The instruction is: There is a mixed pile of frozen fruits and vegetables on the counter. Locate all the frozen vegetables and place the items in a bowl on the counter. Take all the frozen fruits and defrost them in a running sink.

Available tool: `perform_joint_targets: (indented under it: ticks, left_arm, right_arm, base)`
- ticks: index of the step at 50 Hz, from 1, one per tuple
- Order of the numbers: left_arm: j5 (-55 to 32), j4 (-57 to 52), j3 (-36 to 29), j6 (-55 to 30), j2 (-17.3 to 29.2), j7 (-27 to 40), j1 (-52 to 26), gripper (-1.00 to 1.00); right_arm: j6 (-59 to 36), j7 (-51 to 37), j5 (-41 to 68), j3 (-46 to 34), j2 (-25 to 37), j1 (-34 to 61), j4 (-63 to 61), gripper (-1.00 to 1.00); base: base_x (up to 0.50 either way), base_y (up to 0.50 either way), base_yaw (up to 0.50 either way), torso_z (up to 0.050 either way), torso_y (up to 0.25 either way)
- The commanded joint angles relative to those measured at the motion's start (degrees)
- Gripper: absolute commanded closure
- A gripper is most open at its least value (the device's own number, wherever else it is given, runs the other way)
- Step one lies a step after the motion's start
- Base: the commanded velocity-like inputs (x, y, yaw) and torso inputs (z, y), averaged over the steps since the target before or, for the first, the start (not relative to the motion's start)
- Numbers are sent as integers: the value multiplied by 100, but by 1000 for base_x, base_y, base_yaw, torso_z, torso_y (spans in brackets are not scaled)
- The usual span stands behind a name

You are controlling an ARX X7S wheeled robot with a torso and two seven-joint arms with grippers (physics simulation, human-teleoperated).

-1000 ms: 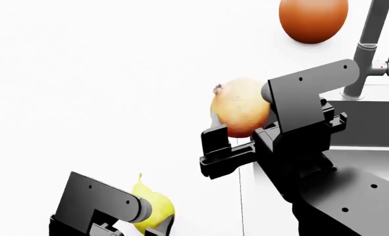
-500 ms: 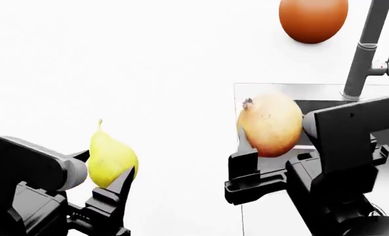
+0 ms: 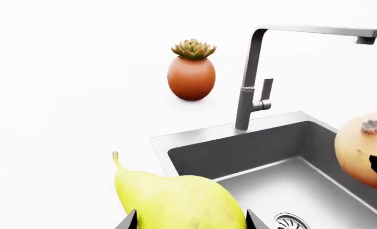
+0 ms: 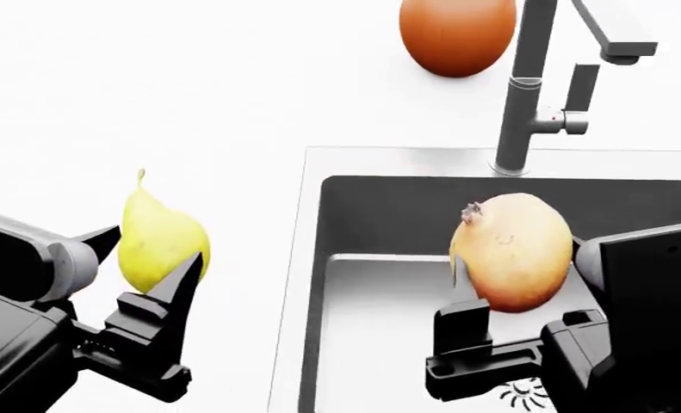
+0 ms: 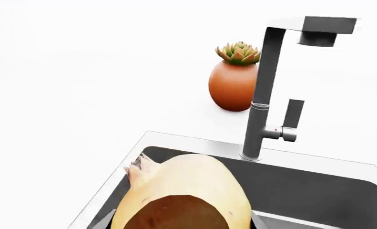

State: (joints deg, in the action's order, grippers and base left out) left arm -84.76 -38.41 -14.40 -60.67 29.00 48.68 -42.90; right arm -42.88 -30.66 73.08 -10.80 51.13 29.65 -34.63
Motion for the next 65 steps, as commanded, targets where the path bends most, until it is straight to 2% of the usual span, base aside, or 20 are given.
perform_joint_targets:
  ticks: [1,22,31,42,48,55,65]
  left_arm:
    - [-19,19,47,156,43,-20,104,100]
    - [208,149,-13,272,41,-191,182,100]
    - [335,274,35,370,98,-327,257,100]
    - [480,197,-23,443,104,-410,413,100]
    - [203,106,8,382,136,-197,291,100]
    - [204,80,-28,393,115,-185,266,100]
    - [235,27,-65,435,105,-201,303,100]
  right_arm:
    - [-117,42,-170,3,49,26,-126,100]
    - [-277,-61,-305,-275,-120,216,-160,100]
    - [-358,-132,-323,-416,-250,318,-147,100]
    - [-265,-11,-524,-509,-307,207,-33,100]
    - [-296,68,-530,-593,-325,189,8,100]
    - [-414,466,-580,-926,-619,295,719,100]
    - [-374,1372,-1498,-1817,-1442,884,2413,100]
  base:
    - [47,-500,0,0,0]
    - [53,-500,0,0,1]
    - [30,-7,0,0,0]
    - [489,0,0,0,2]
    - [335,0,0,2,0]
    - [0,0,0,0,0]
    - [0,0,0,0,1]
